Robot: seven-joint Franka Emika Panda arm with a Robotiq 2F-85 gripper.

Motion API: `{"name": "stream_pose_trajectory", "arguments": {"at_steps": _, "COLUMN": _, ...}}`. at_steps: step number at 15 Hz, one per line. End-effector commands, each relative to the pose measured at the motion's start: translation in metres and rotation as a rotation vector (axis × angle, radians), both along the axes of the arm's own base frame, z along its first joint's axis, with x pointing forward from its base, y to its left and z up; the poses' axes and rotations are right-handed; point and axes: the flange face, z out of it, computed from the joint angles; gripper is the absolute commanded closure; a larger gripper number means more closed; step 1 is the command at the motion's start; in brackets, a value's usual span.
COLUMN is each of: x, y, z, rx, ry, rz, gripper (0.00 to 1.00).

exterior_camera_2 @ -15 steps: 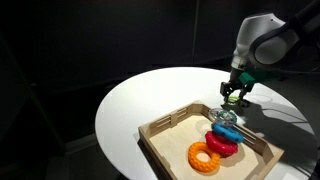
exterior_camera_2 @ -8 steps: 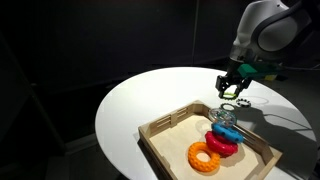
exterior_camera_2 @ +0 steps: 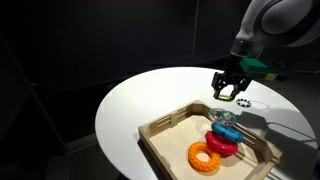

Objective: Put the green circular object on the wooden tray

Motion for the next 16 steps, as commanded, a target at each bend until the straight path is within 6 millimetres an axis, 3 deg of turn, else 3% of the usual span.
{"name": "stream_pose_trajectory", "arguments": {"at_steps": 1, "x": -0.015, "y": 0.008, "z": 0.012, "rx": 0.05, "ry": -0.009, "rz": 0.027, "gripper": 0.51}}
{"name": "stream_pose_trajectory", "arguments": {"at_steps": 16, "x": -0.036, "y": 0.069, "z": -0.001, "rx": -0.005, "ry": -0.031, "rz": 0.179, "gripper": 0.51}}
